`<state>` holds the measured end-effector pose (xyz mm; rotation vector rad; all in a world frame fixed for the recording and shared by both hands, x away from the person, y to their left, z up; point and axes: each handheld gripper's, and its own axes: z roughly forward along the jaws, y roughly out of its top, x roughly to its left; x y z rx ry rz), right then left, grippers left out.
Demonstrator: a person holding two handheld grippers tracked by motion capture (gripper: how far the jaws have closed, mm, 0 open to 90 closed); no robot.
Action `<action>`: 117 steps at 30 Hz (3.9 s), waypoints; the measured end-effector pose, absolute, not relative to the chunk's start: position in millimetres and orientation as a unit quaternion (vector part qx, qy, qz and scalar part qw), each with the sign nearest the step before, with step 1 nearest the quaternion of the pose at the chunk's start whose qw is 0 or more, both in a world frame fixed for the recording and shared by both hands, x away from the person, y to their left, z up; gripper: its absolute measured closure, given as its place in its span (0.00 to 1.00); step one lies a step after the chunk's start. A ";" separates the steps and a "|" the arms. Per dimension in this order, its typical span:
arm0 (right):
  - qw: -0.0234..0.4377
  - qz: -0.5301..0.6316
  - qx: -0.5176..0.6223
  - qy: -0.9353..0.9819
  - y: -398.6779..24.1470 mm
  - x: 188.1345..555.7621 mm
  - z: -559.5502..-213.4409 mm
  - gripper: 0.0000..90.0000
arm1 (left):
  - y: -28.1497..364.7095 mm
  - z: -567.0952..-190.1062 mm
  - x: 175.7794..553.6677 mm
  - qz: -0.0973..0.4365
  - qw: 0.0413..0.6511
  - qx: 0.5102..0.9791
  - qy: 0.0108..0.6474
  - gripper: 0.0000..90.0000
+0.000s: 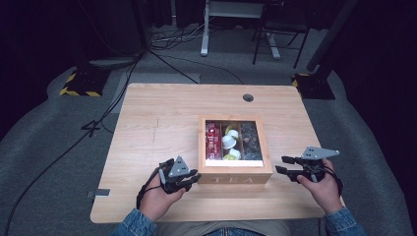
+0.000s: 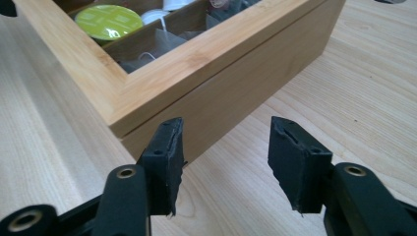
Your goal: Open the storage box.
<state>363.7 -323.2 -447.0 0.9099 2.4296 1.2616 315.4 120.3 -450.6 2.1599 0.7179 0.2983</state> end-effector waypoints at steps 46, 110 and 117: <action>0.230 0.474 0.204 0.825 -280.3 350.4 -415.3 0.39 | 121.3 -414.0 325.4 0.147 0.466 0.822 0.291 0.67; 0.254 0.545 0.221 0.768 -268.5 457.5 -306.4 0.57 | 193.2 -439.8 342.3 0.187 0.410 0.812 0.371 0.48; 0.263 0.546 0.238 0.759 -264.8 470.2 -301.7 0.57 | 195.9 -442.0 344.5 0.167 0.418 0.811 0.375 0.47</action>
